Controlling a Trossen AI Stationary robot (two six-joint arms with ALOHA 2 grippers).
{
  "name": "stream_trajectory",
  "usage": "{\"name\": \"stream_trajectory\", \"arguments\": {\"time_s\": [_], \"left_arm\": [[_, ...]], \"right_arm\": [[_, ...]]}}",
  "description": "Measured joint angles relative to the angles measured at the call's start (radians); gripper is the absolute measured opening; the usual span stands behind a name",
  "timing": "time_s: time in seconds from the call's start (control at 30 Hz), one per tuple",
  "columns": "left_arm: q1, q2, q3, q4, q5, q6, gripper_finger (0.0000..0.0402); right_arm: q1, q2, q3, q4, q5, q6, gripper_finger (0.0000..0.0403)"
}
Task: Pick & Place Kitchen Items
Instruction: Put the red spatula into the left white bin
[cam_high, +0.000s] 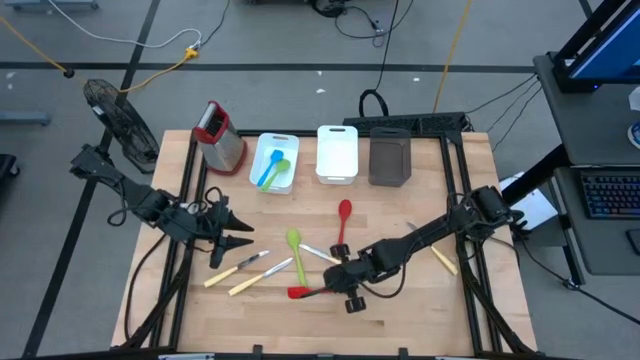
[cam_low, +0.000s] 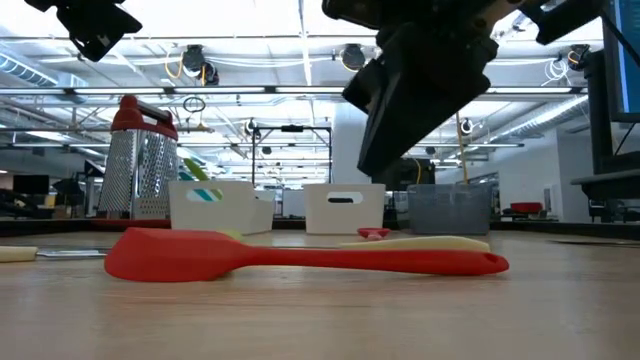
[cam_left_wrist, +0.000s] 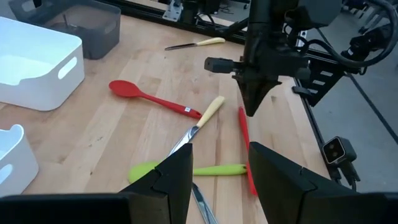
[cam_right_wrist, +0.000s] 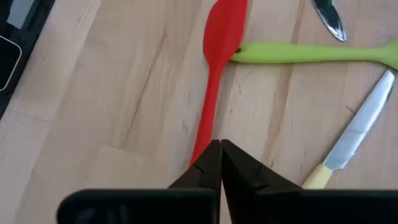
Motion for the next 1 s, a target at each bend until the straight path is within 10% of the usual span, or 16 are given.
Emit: {"name": "stream_trajectory", "arguments": {"time_s": [0.57, 1.0], "left_arm": [[0.000, 0.000, 0.000, 0.024, 0.000, -0.008, 0.0159], [0.000, 0.000, 0.000, 0.033, -0.001, -0.004, 0.0159]], "right_arm": [[-0.065, 0.085, 0.001, 0.236, -0.129, -0.083, 0.0194], [-0.061, 0.182, 0.002, 0.295, -0.136, -0.050, 0.0208]]}}
